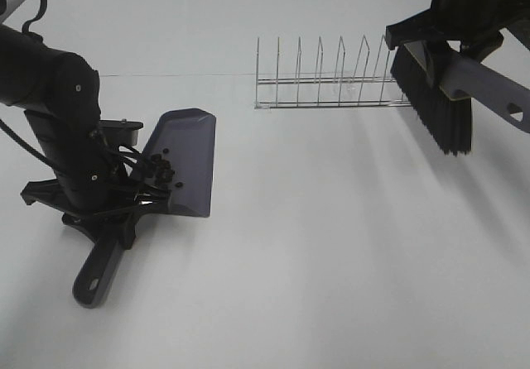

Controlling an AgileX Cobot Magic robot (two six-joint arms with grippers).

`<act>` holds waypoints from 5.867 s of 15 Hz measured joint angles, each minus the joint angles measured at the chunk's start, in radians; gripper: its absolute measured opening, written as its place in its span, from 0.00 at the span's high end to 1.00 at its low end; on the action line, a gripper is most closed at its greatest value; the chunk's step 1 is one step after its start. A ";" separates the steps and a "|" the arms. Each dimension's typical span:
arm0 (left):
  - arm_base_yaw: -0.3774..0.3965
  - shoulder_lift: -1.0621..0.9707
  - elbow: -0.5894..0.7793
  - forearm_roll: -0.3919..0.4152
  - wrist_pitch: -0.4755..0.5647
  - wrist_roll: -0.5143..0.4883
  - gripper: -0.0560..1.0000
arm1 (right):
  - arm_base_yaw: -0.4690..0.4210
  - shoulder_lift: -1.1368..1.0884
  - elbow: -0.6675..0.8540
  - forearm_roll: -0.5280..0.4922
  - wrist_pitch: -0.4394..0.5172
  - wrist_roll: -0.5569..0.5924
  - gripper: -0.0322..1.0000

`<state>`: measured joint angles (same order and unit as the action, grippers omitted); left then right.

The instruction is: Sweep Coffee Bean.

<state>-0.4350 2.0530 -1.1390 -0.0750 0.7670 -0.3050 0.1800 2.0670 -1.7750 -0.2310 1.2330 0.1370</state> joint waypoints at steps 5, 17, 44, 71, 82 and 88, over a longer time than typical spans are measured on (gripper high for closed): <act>0.000 0.000 0.000 0.000 0.000 0.000 0.70 | -0.028 0.000 0.055 0.028 -0.105 0.001 0.69; 0.000 0.000 0.000 -0.001 0.000 0.000 0.70 | -0.028 0.138 0.039 -0.018 -0.208 0.030 0.69; 0.000 0.001 0.000 -0.002 0.000 0.003 0.70 | -0.053 0.257 -0.177 -0.060 -0.338 0.108 0.69; -0.020 -0.029 -0.008 -0.130 -0.045 0.052 0.70 | -0.061 0.159 -0.183 -0.042 -0.242 0.113 0.26; -0.020 -0.056 -0.073 -0.107 0.002 0.093 0.34 | -0.061 0.159 -0.183 -0.042 -0.186 0.103 0.26; -0.020 -0.296 -0.110 0.112 0.155 0.013 0.33 | -0.061 0.115 -0.183 0.023 -0.091 0.031 0.26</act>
<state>-0.4550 1.7570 -1.2490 0.0370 0.9220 -0.2920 0.1190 2.1820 -1.9580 -0.2080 1.1420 0.1680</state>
